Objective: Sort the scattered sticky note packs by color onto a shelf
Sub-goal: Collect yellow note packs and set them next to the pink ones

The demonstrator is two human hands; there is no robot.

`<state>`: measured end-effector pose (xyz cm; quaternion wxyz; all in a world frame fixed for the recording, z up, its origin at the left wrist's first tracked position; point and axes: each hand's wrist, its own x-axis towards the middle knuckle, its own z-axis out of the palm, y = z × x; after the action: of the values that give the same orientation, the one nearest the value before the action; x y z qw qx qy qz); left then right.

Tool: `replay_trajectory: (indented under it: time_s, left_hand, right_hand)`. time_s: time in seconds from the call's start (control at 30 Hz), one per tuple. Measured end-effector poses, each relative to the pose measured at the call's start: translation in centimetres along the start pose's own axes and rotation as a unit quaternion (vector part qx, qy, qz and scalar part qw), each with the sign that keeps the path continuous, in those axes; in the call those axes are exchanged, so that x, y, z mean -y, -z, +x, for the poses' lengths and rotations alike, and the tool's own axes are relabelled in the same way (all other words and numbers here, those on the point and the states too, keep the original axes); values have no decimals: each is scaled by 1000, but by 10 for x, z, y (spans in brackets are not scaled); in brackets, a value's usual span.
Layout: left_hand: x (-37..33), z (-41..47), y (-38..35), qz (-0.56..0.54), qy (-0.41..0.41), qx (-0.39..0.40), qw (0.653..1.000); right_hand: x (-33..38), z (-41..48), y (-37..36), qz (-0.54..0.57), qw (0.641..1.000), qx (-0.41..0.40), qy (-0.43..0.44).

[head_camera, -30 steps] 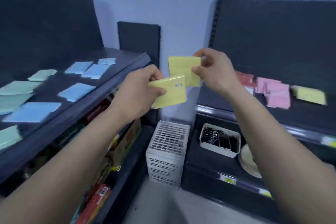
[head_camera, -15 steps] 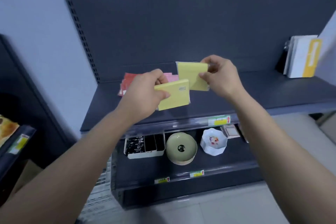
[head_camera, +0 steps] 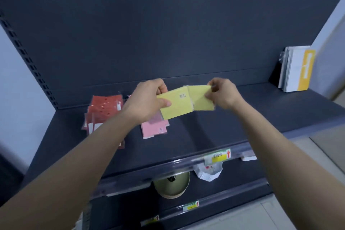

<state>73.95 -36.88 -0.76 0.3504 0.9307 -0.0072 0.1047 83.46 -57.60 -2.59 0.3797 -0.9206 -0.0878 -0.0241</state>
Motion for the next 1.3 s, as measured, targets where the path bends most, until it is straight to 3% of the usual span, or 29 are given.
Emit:
replay_trajectory:
  time_s: [0.33,0.87,1.1,1.3]
  left_hand:
    - [34,65,-45,-4,49,78,996]
    - [42,143,-130,35,120,74,989]
    - [42,169,-152,102,109,53,987]
    - [41,170,-160,172,84,46,980]
  right_hand:
    - [-50,79,-48,-49,990,130,-31]
    - [-84,168,-57,-72,972,222,39]
    - [-75,177,-24,-118,974,167,102]
    - [-51,173,-12,-134,963,169,160]
